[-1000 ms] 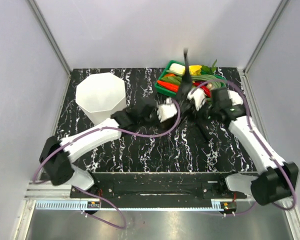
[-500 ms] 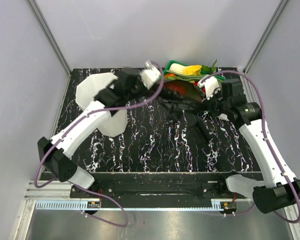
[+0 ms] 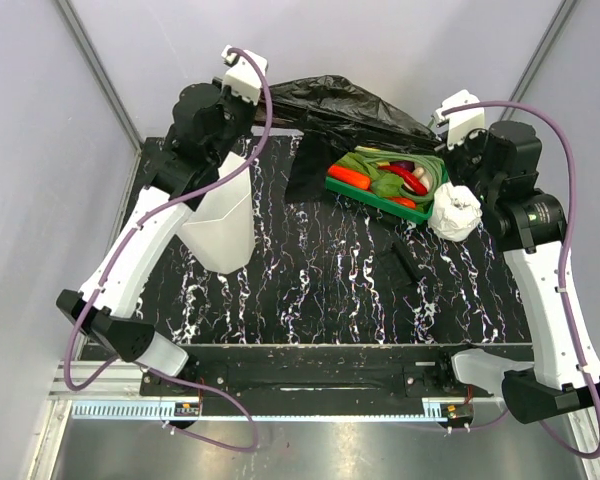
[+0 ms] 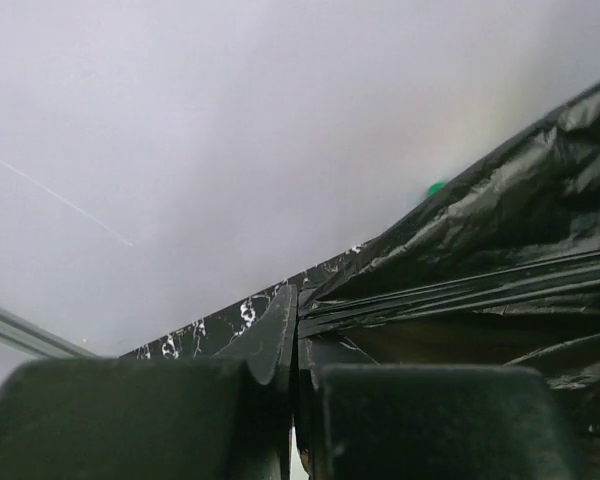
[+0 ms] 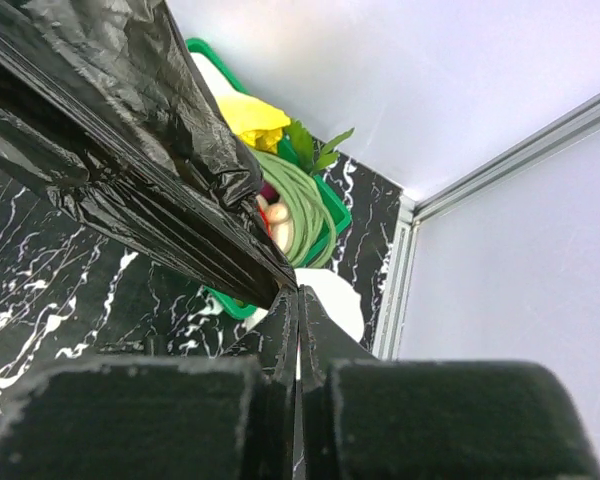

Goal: Put the trash bags into the trash bin
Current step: Unfold the trash bag at the center of the board.

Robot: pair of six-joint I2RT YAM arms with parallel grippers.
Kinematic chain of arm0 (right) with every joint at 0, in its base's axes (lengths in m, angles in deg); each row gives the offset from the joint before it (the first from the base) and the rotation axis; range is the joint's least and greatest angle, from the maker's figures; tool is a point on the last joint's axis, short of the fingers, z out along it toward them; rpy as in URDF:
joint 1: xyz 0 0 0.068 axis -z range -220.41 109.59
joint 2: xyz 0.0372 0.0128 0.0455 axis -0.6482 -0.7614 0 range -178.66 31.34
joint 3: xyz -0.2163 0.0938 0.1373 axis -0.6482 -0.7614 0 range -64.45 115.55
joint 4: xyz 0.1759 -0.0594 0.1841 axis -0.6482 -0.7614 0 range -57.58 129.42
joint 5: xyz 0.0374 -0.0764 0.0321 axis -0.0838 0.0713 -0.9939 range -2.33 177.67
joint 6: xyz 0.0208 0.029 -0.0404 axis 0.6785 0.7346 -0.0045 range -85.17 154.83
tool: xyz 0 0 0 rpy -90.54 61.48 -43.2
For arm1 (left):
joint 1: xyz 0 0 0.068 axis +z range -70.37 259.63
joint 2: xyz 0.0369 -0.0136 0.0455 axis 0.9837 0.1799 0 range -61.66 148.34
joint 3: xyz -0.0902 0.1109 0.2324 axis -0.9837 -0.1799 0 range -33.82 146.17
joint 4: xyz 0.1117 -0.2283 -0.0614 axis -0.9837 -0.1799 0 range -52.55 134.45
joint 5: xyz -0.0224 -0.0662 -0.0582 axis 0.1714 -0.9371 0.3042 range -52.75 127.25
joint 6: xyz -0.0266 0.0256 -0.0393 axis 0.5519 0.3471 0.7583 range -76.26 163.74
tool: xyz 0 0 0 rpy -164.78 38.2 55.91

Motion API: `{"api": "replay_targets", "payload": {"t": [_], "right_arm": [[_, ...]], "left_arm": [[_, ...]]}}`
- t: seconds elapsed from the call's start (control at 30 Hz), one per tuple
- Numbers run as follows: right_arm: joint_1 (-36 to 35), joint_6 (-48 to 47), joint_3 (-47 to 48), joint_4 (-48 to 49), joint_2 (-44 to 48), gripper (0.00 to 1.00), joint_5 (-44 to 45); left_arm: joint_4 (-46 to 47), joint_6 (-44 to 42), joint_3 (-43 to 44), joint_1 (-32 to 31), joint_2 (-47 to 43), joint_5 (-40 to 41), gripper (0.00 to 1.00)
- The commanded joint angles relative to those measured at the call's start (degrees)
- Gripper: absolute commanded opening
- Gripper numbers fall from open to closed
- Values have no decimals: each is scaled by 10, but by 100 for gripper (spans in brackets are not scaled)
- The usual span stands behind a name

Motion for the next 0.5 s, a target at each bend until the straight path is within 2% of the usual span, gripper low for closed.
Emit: {"api": "replay_targets", "payload": {"t": [0.0,0.13,0.23,0.47], "right_arm": [[13,-21,17,28,3,0,66],[13,-5,17,15,3,0,40],[18,-15,1,15,-3,0,68],[100,-39,-21,26,6,0,35]], "left_arm": [[35,-26,-25,14,10,38,0],[27,-30,-53,14,11,8,2],[16,-39,-39,19,41,40,1],[17,-18,-9,79,63,22,0]]}}
